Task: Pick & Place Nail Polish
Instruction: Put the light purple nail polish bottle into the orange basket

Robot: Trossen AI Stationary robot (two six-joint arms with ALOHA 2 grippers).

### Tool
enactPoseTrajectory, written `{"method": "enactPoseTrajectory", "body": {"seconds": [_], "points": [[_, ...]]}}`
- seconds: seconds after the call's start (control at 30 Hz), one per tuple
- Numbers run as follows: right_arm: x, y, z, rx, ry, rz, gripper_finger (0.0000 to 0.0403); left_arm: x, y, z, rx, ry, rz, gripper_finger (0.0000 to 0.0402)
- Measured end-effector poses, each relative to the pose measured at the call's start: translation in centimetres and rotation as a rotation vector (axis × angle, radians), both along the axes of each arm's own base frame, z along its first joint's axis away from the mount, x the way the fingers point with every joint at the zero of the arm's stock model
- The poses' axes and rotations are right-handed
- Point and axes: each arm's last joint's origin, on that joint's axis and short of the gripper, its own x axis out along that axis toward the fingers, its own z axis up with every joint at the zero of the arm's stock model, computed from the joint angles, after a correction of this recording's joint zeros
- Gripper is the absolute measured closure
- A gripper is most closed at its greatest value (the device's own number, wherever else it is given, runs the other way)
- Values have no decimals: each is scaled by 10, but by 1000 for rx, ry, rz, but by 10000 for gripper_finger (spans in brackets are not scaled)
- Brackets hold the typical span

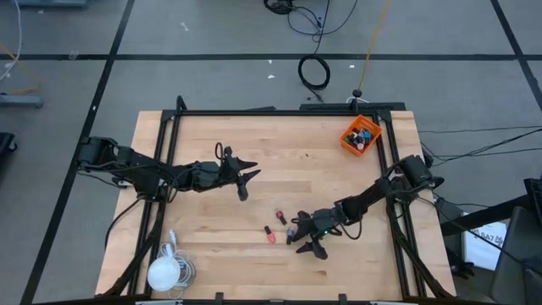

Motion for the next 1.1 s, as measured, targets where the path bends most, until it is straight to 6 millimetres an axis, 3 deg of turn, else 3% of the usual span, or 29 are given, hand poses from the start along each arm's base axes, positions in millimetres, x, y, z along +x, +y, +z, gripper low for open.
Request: {"method": "enactPoseTrajectory", "body": {"seconds": [0.4, 0.57, 0.73, 0.9, 1.1], "points": [[15, -38, -2, -151, -46, -341, 202, 0, 0, 0, -6, 1, -6, 286], [17, -45, -1, -140, -41, -398, 202, -1, 0, -4, -4, 38, -8, 286], [19, -34, 10, -83, -166, -292, 202, -1, 0, -7, -3, 71, -8, 286], [25, -14, 22, -143, -290, -207, 202, -1, -3, -8, -88, 58, -33, 286], [30, -9, 26, -282, -276, -213, 202, 0, -26, -27, -216, 197, -409, 286]]}}
